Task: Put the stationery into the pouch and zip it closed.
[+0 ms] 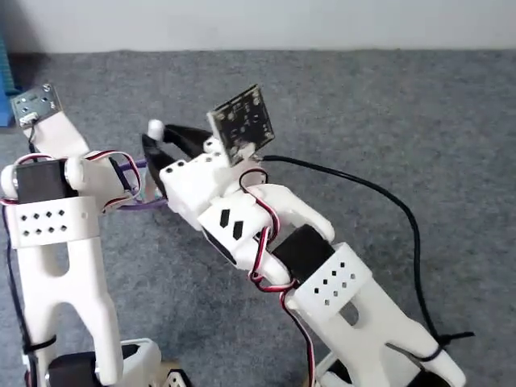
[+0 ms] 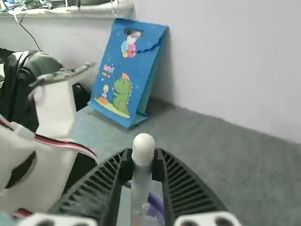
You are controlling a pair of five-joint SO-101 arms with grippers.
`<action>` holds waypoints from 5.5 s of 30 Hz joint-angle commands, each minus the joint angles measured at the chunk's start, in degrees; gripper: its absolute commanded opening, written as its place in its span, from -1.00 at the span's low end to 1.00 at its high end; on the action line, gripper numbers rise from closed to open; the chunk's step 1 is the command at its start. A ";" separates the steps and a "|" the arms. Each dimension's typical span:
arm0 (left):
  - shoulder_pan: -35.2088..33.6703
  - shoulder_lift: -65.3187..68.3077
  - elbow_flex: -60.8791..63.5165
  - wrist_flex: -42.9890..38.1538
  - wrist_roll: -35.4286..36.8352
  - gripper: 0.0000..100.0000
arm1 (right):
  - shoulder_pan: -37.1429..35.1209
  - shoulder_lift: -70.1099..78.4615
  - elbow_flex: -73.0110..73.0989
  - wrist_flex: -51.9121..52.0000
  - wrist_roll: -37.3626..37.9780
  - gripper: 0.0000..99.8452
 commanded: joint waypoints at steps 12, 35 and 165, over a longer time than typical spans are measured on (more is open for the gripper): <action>0.09 0.44 0.92 0.79 0.53 -0.97 | 6.64 -12.26 -1.85 17.80 -8.97 -0.72; -0.26 0.35 0.92 0.97 0.53 -0.97 | 24.31 12.09 -3.25 23.52 -13.10 -0.98; -14.07 -8.88 0.92 1.49 -3.96 -0.98 | 29.41 75.74 -49.58 71.25 22.77 -0.98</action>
